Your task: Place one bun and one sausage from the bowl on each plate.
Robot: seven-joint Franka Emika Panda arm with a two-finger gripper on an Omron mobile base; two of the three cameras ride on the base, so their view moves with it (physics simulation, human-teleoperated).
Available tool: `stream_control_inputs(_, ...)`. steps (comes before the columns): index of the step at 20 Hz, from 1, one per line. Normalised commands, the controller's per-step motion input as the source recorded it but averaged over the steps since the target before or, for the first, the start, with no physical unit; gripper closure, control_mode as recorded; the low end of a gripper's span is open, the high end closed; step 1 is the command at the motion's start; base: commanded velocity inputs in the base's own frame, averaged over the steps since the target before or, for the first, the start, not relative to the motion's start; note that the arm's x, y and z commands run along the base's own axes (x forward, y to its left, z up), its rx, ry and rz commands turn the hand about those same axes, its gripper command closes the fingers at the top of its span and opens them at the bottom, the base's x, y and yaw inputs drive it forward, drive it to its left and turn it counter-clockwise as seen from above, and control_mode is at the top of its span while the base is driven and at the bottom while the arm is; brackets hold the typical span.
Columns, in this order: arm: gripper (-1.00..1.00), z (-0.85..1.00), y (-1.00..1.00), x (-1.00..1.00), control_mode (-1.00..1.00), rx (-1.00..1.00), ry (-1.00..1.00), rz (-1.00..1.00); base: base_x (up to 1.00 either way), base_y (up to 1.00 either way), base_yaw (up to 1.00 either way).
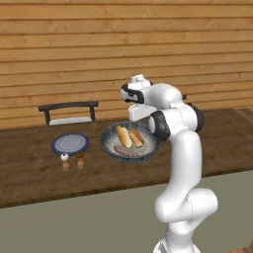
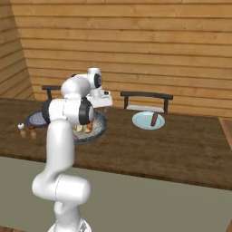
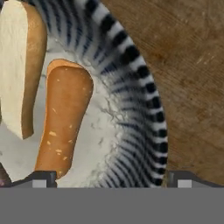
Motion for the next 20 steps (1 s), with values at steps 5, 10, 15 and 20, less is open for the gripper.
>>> stream_control_inputs(5, -1.00, 0.15, 0.03, -0.53, -1.00, 0.04, -0.04, 0.00, 0.00, 0.00, 0.00)
stream_control_inputs(10, -1.00, -0.25, 0.52, -0.36, -1.00, 0.01, 0.01, 0.05, 0.00, 0.00, 0.00)
stream_control_inputs(15, -1.00, -0.44, 0.24, 0.04, -1.00, 0.00, 0.02, 0.04, 0.00, 0.00, 0.00)
stream_control_inputs(20, -1.00, -0.37, 0.00, -0.02, -1.00, 0.00, 0.00, 0.02, 0.00, 0.00, 0.00)
